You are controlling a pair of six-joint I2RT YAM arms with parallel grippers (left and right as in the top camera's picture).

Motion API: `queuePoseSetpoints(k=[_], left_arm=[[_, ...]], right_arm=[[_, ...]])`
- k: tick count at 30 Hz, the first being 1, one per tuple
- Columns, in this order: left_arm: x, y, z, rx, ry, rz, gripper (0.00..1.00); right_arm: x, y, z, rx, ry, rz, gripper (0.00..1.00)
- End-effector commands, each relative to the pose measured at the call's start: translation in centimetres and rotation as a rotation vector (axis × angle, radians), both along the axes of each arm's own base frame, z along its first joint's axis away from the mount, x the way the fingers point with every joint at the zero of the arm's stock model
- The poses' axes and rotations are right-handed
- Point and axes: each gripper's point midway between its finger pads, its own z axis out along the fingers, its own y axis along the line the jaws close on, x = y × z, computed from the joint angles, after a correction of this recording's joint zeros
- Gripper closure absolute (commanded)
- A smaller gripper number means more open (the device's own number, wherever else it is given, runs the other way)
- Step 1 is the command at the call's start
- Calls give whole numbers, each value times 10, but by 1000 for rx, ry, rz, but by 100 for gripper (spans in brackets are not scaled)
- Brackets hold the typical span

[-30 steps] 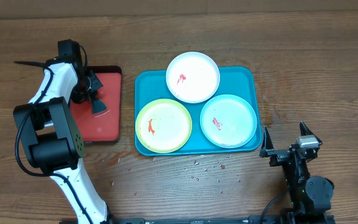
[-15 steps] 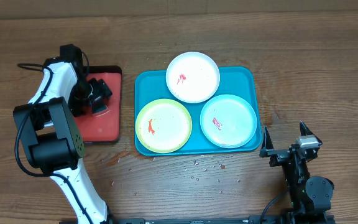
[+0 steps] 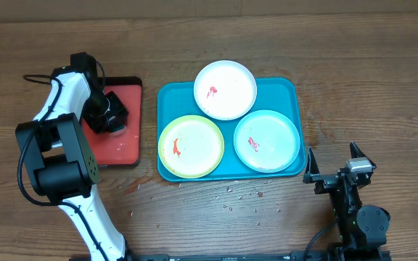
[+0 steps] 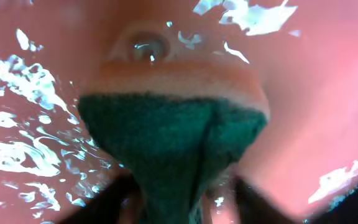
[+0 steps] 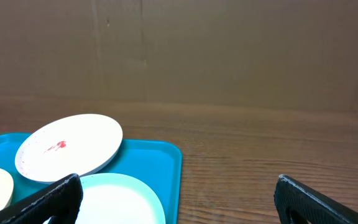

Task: Clean dirty plates on tray and stack at the side
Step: 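Rub the sponge in the soapy water with the left gripper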

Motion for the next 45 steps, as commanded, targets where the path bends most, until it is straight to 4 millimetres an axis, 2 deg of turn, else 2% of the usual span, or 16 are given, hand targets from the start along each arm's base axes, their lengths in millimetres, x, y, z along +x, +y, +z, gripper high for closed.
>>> queuePoseSetpoints(k=[1,5,7,10,13,14,18,19,21,22,32,36,39,40,44,45], left_arm=[[-8,-12,-7,-56,46,-7,0],[-18,-16,-6,-75,85,-17,0],[-18,-16,-6,-75,86,-30,13],[-17,-14,-6,-67,81,-39,46],[-14,-11,-7,-50,67,-39,90],[-13,-10,-7,-43,64,-39,96],[-10,-8,-7,-30,54,-37,92],[-9,-6,-8,-22,49,-38,74],[-5,1,-9,21,36,-39,9],[-2,6,-9,46,26,-39,0],[35,31,-7,180,-115,-29,0],[36,30,-7,179,-122,-29,32],[36,31,-7,182,-123,-29,87],[37,31,-7,183,-125,-29,96],[38,31,-6,184,-131,-28,96],[38,31,-7,183,-129,-28,81]], right_arm=[[0,-2,-2,2,-2,-10,0],[0,-2,-2,2,-2,-10,0],[0,-2,-2,2,-2,-10,0],[0,-2,-2,2,-2,-10,0],[0,-2,-2,2,-2,-10,0],[0,-2,-2,2,-2,-10,0],[0,-2,-2,2,-2,-10,0],[0,-2,-2,2,-2,-10,0],[0,-2,-2,2,-2,-10,0],[0,-2,-2,2,-2,-10,0],[0,-2,-2,2,-2,-10,0],[0,-2,-2,2,-2,-10,0],[0,-2,-2,2,-2,-10,0],[0,-2,-2,2,-2,-10,0],[0,-2,-2,2,-2,-10,0],[0,-2,-2,2,-2,-10,0]])
